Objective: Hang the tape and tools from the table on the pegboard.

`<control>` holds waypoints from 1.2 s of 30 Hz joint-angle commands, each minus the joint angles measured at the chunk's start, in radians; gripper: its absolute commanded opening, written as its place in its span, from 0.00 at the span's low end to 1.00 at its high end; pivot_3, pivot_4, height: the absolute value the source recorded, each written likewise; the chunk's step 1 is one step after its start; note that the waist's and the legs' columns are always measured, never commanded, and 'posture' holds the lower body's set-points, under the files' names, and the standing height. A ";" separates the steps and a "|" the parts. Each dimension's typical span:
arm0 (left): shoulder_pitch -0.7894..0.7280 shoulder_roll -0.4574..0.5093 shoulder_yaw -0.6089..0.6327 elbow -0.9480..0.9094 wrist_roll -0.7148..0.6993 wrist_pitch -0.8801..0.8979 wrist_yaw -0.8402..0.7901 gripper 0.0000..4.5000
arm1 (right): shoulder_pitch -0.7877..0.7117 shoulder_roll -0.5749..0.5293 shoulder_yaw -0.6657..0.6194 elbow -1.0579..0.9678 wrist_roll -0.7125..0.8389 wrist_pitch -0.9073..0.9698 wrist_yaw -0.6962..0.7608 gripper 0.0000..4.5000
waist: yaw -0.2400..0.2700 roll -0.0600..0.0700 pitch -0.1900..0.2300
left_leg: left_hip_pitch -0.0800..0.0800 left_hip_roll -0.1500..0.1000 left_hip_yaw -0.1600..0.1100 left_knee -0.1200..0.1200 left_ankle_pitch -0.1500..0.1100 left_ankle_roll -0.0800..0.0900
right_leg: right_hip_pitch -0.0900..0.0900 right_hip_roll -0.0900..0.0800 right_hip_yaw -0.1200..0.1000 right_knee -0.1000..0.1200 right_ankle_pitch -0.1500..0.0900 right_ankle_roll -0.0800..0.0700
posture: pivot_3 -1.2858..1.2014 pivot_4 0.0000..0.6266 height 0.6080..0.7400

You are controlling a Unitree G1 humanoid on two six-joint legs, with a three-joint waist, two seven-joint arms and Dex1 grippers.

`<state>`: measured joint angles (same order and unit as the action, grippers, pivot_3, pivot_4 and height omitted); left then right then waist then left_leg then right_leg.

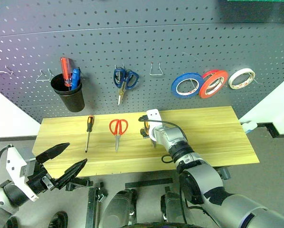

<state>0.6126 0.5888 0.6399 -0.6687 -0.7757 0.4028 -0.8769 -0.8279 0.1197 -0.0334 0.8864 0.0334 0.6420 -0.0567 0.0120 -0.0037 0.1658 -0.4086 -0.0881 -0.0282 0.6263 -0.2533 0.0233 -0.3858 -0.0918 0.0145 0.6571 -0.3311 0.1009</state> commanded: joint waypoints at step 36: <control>-0.022 0.015 -0.009 -0.009 -0.005 -0.008 0.002 1.00 | -0.155 0.074 -0.076 0.248 0.038 -0.043 -0.124 1.00 | 0.001 0.000 0.000 | 0.000 0.000 0.000 -0.004 0.004 -0.005 | -0.002 0.000 0.000 0.000 0.000 0.000 | 0.61 0.28 0.87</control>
<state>0.5859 0.5909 0.6165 -0.6507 -0.7735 0.4035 -0.8768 -0.9536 0.1572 -0.1057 1.1361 0.0632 0.6124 -0.1884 0.0129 -0.0040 0.1658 -0.4087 -0.0881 -0.0282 0.6223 -0.2495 0.0181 -0.3877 -0.0915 0.0144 0.6571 -0.3312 0.1007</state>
